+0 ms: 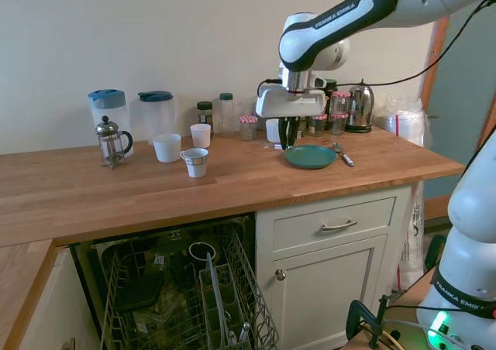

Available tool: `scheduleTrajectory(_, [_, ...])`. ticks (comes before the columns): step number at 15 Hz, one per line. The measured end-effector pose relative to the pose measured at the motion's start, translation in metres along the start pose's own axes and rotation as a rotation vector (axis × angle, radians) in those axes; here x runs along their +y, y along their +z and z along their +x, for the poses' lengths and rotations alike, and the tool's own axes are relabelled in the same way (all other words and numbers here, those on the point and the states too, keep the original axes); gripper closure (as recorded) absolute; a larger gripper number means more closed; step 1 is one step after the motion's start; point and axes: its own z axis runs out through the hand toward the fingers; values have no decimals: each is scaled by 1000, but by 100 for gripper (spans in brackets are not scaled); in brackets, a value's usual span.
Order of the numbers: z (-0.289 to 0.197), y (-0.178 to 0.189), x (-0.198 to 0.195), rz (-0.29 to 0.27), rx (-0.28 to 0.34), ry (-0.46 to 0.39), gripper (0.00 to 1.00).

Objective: Put the fork in the dishwasher

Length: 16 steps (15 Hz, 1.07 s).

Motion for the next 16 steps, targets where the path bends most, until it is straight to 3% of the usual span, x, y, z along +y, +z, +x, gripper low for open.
scheduleTrajectory(4, [-91, -10, 34, -36, -114, -182, 100])
scheduleTrajectory(6, [-101, -7, 34, -63, -145, -206, 100])
scheduleTrajectory(10, [-172, 10, 31, -188, -257, -298, 100])
scheduleTrajectory(12, [-210, 25, 27, -264, -284, -344, 100])
scheduleTrajectory(16, [-249, 83, 5, -425, -344, -390, 100])
